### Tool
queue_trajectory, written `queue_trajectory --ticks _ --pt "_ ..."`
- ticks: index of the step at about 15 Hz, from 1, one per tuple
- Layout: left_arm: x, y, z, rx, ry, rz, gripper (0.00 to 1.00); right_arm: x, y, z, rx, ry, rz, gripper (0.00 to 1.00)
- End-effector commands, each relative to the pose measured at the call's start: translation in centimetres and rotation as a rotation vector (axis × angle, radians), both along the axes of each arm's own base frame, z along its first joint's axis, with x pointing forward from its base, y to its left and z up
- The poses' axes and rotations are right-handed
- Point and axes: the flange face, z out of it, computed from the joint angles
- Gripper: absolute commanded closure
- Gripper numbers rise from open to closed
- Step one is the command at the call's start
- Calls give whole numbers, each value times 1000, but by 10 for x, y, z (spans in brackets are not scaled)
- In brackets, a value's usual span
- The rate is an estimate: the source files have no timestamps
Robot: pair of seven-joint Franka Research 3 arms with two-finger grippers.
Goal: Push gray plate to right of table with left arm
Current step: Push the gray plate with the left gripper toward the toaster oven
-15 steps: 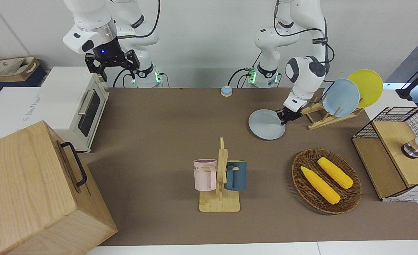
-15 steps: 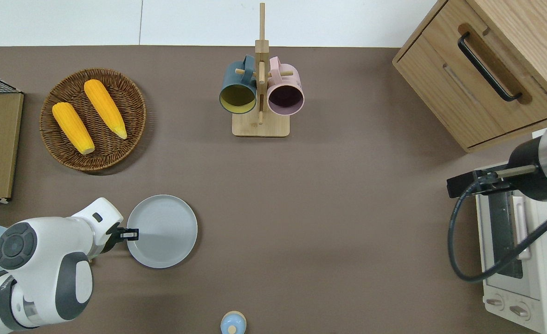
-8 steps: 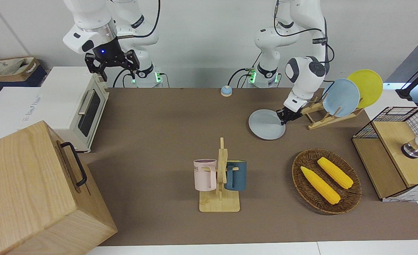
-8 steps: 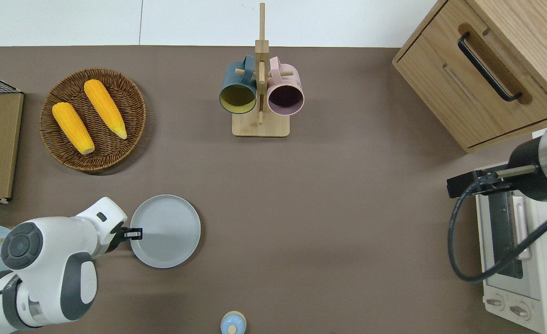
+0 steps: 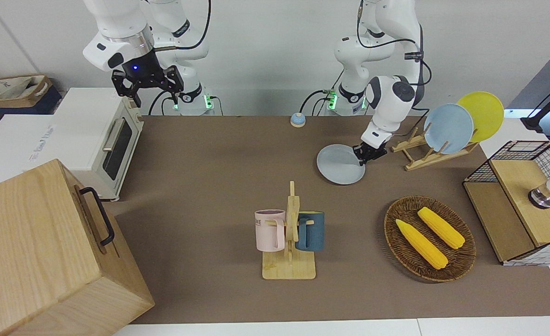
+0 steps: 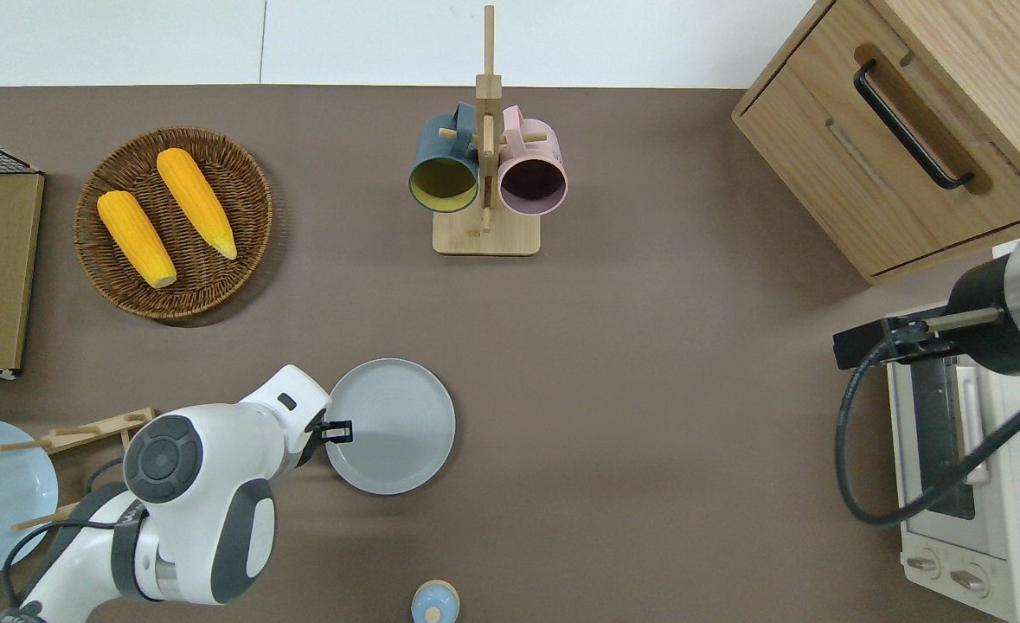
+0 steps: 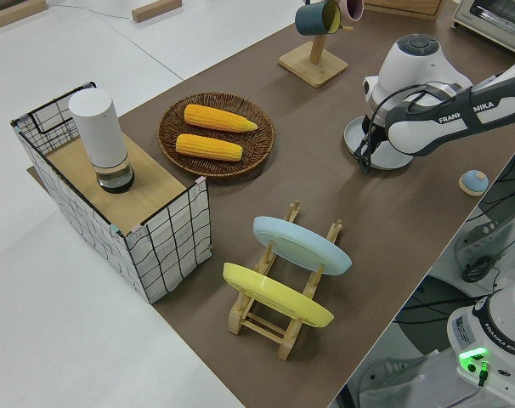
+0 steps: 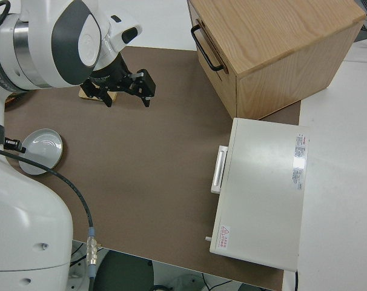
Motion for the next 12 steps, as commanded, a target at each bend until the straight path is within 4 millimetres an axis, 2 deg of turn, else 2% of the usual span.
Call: queue_trajectory --ticks 1,4,12 --pt "1 -60 -9 -33 16 51 1000 -3 -3 3 7 4 -4 17" --pt "-6 -113 -6 -50 29 88 1000 -4 -2 3 7 6 -2 17" --pt "-24 -240 0 -116 43 179 1000 -4 -2 3 7 4 -2 17"
